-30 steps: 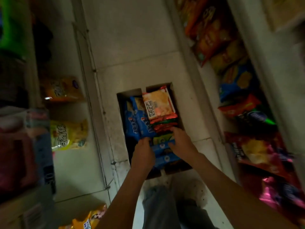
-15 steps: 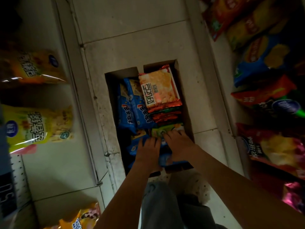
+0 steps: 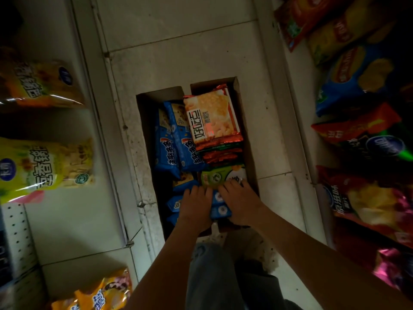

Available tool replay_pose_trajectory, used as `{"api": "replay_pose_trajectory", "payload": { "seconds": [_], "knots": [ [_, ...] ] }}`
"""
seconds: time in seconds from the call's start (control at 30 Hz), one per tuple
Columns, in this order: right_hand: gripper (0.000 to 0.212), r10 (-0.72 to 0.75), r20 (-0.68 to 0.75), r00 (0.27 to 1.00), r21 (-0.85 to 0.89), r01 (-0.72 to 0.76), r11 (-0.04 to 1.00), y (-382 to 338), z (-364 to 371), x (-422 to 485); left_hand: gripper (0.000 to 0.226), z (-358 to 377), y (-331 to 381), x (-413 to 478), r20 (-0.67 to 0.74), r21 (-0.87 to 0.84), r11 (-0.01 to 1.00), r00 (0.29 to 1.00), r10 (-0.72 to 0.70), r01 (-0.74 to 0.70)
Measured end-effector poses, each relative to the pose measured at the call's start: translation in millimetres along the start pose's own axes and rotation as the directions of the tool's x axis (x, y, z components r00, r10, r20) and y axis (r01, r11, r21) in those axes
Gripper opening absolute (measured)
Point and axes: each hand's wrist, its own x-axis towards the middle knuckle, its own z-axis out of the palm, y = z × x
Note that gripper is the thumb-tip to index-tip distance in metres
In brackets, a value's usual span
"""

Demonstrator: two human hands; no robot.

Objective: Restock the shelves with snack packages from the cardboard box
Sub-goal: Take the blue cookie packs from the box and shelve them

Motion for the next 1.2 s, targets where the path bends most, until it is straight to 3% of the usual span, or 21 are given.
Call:
{"api": "replay_pose_trajectory", "payload": {
  "seconds": [0.27,0.53,0.67,0.8,0.9,0.97,1.07,1.13,1.2],
  "knots": [
    [0.070,-0.021,-0.062,0.998,0.090,0.026,0.996,-4.8,-55.4,-33.9,0.078,-58.3,-4.6,-29.7,-0.038,0.059,0.995,0.996,0.078,-0.076],
    [0.083,0.036,-0.090,0.995,0.154,-0.022,0.988,-14.7,-180.3,-114.3,0.078,-196.1,9.6,-98.6,-0.078,0.124,0.976,0.979,0.188,-0.178],
    [0.090,0.014,-0.104,0.994,0.110,-0.003,0.994,-21.9,-253.1,-165.7,0.087,-273.7,20.9,-148.4,-0.002,0.122,0.969,0.976,0.216,-0.214],
    [0.092,-0.021,-0.209,0.978,-0.031,0.015,0.999,-31.6,-304.7,-221.7,0.093,-330.3,27.1,-200.2,0.157,-0.197,0.971,0.973,0.170,-0.138],
    [0.087,0.084,-0.434,0.897,0.149,-0.021,0.989,-43.5,-325.0,-268.1,0.086,-360.9,26.0,-235.6,0.261,-0.480,0.877,0.954,0.150,-0.007],
    [0.090,0.263,-0.494,0.829,0.423,-0.035,0.906,-49.3,-331.8,-293.2,0.072,-372.9,26.1,-254.1,0.281,-0.639,0.767,0.944,0.173,0.050],
    [0.088,0.507,-0.403,0.762,0.814,0.045,0.579,-53.9,-344.2,-325.4,0.043,-392.7,34.0,-283.8,0.280,-0.800,0.595,0.926,0.254,0.079],
    [0.076,0.580,-0.310,0.753,0.936,0.136,0.324,-57.1,-358.4,-341.9,0.046,-404.9,41.0,-297.1,0.291,-0.848,0.518,0.915,0.279,0.112],
    [0.047,0.635,-0.255,0.729,0.967,0.183,0.178,-59.5,-378.7,-360.7,0.048,-420.2,52.5,-309.7,0.295,-0.860,0.499,0.900,0.320,0.104]
  ]
}}
